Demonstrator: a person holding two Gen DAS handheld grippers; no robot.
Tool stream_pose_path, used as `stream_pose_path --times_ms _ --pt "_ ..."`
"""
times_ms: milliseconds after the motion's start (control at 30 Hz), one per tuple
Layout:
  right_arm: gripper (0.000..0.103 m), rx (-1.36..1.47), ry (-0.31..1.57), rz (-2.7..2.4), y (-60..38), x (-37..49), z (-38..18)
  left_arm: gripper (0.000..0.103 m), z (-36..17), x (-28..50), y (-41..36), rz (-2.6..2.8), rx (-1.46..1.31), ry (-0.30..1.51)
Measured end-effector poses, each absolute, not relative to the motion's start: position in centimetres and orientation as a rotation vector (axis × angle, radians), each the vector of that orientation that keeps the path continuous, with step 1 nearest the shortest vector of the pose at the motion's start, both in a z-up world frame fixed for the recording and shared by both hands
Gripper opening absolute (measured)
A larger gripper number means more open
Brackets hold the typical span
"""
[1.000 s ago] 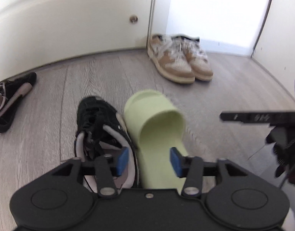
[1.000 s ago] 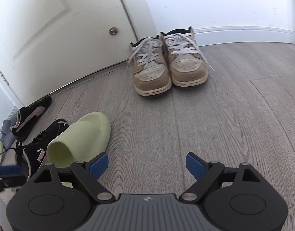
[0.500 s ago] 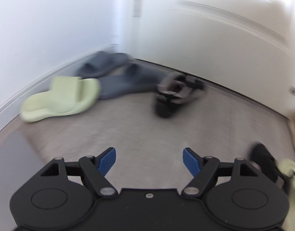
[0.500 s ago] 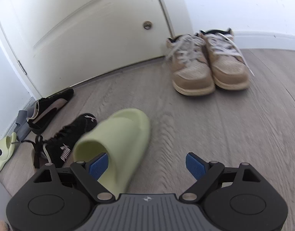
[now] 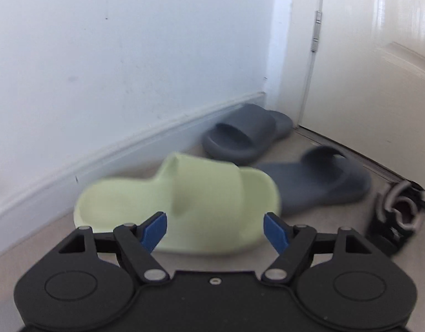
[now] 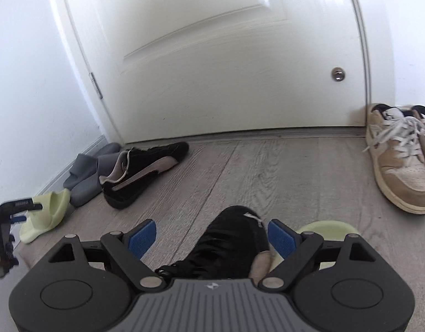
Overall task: Organize scattered shoes
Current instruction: 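Grasp the second pale green slide with the left tool and place it beside the Puma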
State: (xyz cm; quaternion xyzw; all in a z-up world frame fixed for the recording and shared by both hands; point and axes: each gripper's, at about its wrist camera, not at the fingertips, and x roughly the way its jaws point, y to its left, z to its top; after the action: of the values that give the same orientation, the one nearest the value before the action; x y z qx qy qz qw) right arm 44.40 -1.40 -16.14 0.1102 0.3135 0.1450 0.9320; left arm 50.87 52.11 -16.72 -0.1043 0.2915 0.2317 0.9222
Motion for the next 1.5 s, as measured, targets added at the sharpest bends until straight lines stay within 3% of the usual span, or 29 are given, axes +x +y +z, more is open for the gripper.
stream_pose_path --times_ms 167,267,333,367,467,533,667,867,1333,1500 --pt "0.089 0.213 0.670 0.312 -0.7 44.3 -16.4 0.076 -18.4 52.9 55.0 0.371 -0.281 0.662" --pt "0.089 0.213 0.691 0.294 -1.0 44.1 -16.6 0.061 -19.1 52.7 52.7 0.371 -0.223 0.660" --pt "0.089 0.224 0.706 0.260 -1.5 43.9 -17.0 0.037 -19.3 52.0 50.7 0.401 -0.192 0.655" --pt "0.089 0.233 0.712 0.244 -2.0 43.8 -17.0 0.032 -19.3 51.7 49.6 0.402 -0.181 0.660" --pt "0.089 0.280 0.708 0.201 -4.0 43.2 -16.6 0.026 -19.3 50.8 45.7 0.353 -0.152 0.686" --pt "0.089 0.305 0.694 0.184 -5.2 42.8 -16.2 0.014 -19.3 50.2 43.0 0.319 -0.132 0.704" --pt "0.089 0.334 0.642 0.144 -8.1 41.0 -14.8 0.007 -19.2 49.0 37.8 0.253 -0.092 0.738" --pt "0.089 0.397 0.614 0.098 -12.4 38.4 -13.9 0.008 -18.7 46.8 32.2 0.160 -0.241 0.790" --pt "0.089 0.502 0.633 -0.022 -20.6 34.2 -15.7 0.011 -18.8 47.8 15.7 -0.177 -0.204 0.876" --pt "0.089 0.513 0.671 -0.035 -22.6 33.5 -17.0 0.015 -18.9 48.0 13.8 -0.185 -0.183 0.887"
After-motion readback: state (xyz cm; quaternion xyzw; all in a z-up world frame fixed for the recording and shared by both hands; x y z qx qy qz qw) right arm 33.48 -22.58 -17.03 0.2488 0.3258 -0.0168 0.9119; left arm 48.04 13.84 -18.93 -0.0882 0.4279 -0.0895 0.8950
